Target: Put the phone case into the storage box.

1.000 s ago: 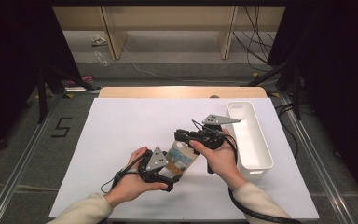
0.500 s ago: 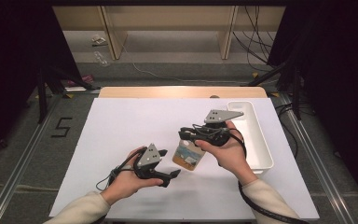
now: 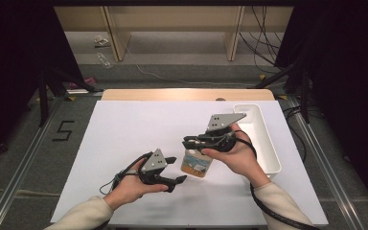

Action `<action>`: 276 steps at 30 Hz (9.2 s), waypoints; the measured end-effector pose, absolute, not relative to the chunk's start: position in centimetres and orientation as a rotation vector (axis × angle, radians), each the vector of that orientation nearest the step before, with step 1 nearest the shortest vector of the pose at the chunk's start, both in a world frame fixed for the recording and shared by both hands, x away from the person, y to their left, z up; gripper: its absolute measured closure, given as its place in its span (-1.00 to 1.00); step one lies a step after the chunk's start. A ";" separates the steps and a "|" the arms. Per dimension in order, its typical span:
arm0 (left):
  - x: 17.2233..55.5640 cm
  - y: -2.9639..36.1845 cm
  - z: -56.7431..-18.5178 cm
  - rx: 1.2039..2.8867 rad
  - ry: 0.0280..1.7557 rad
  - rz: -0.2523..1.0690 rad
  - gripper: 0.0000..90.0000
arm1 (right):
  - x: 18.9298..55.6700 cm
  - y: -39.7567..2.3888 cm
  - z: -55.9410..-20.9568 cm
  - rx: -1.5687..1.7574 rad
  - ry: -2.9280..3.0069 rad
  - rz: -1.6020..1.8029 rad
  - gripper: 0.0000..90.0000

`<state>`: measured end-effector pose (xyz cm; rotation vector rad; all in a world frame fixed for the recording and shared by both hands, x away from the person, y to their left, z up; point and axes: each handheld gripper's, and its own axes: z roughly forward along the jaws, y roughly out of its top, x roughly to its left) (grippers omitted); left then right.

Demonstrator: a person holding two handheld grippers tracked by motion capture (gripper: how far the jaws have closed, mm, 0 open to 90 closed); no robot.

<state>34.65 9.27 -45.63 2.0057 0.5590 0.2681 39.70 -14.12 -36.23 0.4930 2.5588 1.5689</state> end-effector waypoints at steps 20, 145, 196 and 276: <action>36.0 8.9 -46.6 2.032 0.525 0.210 -0.04 | 39.4 -13.6 -36.1 0.459 2.591 1.568 0.78; 38.8 7.5 -45.2 1.956 0.778 0.267 0.77 | 40.1 -14.5 -38.5 0.926 2.014 1.713 -1.00; 38.3 5.8 -45.2 1.964 0.748 0.252 0.77 | 40.2 -14.4 -39.1 1.000 1.970 1.671 -0.99; 37.0 7.3 -44.0 2.113 0.604 0.369 -1.00 | 40.0 -15.2 -38.5 1.033 1.887 1.631 -0.73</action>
